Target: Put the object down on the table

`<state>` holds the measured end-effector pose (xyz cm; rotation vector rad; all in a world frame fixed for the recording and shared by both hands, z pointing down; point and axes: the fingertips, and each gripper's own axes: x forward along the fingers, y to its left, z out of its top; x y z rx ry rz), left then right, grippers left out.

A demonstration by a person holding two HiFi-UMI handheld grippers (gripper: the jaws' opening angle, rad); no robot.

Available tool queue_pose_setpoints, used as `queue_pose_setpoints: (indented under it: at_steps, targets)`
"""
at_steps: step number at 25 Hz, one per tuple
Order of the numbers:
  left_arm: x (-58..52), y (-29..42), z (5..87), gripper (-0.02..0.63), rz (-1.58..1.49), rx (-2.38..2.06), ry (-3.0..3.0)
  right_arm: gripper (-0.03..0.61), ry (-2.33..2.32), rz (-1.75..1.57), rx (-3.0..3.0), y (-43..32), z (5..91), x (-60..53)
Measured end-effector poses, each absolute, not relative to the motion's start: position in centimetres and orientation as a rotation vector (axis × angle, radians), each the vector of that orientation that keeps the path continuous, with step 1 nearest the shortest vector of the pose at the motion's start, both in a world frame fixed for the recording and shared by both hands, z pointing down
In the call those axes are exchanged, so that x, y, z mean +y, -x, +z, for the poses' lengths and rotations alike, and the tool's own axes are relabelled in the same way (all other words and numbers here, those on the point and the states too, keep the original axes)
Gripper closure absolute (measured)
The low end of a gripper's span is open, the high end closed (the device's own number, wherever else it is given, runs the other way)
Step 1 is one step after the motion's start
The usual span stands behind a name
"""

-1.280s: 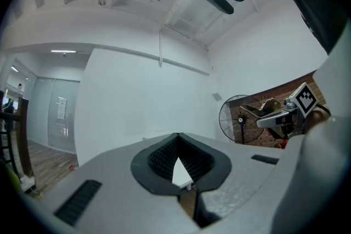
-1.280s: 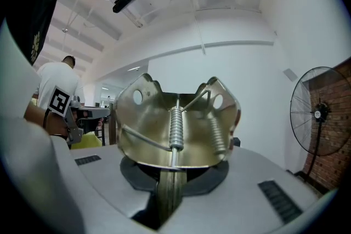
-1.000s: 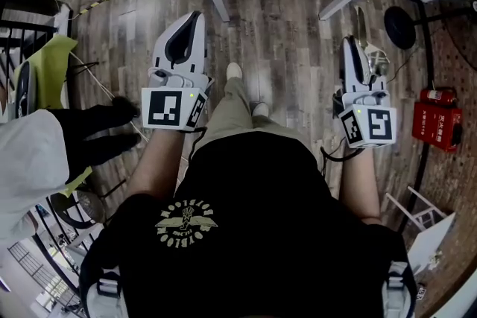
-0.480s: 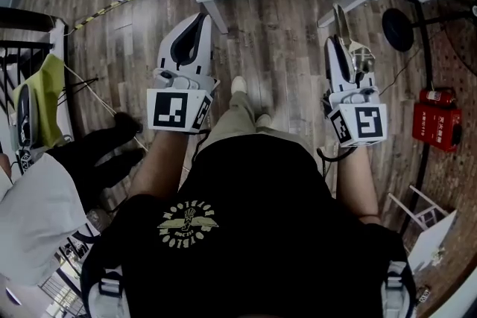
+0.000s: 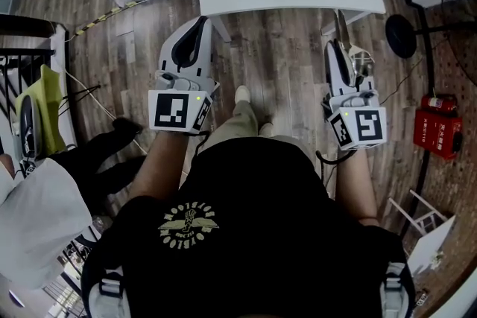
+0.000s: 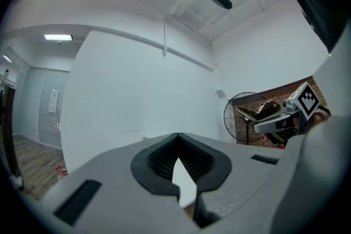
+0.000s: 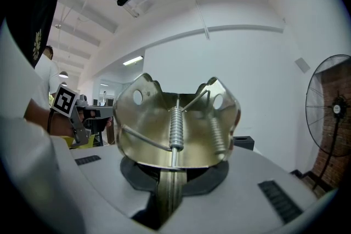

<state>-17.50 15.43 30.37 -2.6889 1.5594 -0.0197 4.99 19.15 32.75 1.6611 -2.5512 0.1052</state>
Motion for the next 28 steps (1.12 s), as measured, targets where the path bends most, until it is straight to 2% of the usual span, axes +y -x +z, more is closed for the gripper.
queue_pose_setpoints:
  at_steps: [28]
  targets:
    - [1.9,20.9,30.3,0.607,0.013,1.46,2.761,0.534,-1.796,0.088,-2.483,-1.5,29.7,7.8]
